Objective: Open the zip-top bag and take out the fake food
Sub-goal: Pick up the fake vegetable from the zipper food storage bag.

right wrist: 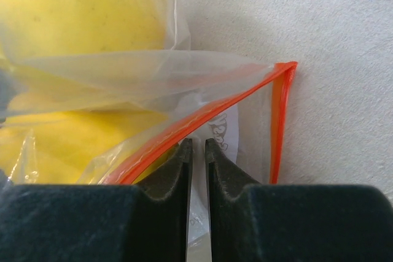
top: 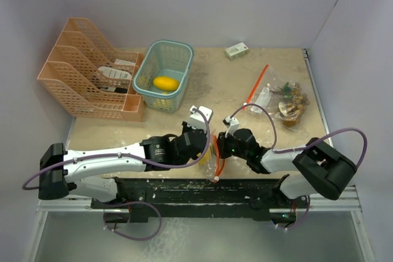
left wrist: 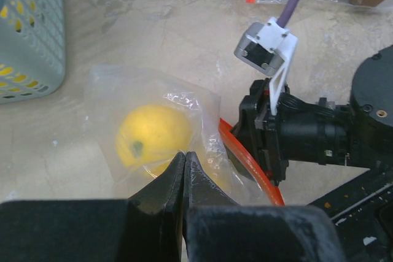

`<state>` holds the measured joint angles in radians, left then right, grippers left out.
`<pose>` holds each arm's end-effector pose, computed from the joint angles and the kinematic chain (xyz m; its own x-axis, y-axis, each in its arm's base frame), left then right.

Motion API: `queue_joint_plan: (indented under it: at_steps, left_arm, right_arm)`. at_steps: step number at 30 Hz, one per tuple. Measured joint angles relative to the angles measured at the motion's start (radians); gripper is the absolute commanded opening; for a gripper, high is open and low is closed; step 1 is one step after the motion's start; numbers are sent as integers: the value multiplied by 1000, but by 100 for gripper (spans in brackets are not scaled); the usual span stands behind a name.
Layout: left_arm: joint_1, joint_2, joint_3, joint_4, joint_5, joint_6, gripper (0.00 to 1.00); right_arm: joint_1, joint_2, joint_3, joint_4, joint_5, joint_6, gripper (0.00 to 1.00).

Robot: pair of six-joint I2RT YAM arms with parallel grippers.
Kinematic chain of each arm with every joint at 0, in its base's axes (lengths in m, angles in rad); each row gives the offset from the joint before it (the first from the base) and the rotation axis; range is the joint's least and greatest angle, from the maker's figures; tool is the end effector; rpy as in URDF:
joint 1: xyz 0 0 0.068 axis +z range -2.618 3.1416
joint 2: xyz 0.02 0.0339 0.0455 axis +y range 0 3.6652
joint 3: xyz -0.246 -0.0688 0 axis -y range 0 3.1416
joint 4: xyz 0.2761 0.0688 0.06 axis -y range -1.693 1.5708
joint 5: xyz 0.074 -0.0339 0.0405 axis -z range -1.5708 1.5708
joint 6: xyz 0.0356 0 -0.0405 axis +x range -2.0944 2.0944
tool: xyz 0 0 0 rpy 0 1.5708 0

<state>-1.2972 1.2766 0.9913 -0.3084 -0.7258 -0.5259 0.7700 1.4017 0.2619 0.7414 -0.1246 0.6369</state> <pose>0.1076 -0.2958 0.2725 -0.4176 0.0985 -0.9033 0.4184 0.9033 -0.0949 0.1758 0.1767 0.0878 -0.6836 0.1591 -0.7123 -0.4558 0.6692 0.5869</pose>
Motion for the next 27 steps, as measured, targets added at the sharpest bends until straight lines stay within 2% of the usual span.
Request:
queue_joint_plan:
  at_steps: [4,10,13,15,18,21,22,24,27]
  left_arm:
    - [1,-10,6,-27,-46,-1,0]
    - [1,-23,-3,-9,-96,2,0]
    - [1,23,-3,-23,-111,-21,0]
    - [1,61,-3,-28,-109,-35,0]
    - [1,98,-3,-31,-99,-45,0]
    - [7,103,-3,-37,-94,-60,0]
    - [10,103,-3,-40,-92,-65,0]
    - [23,103,-3,-54,-84,-74,0]
    - [63,101,-8,-65,-61,-98,0]
  right_arm:
    - [0,-8,0,6,-1,0,23]
    - [0,-149,-11,4,2,0,60]
    - [0,-260,-16,4,1,-11,72]
    - [0,-304,-16,5,0,-20,75]
    - [0,-303,-15,5,-10,-35,75]
    - [0,-253,-15,5,-33,-39,70]
    - [0,-237,-15,5,-38,-39,64]
    - [0,-225,-17,5,-45,-34,45]
    - [0,-274,-34,0,-45,-27,20]
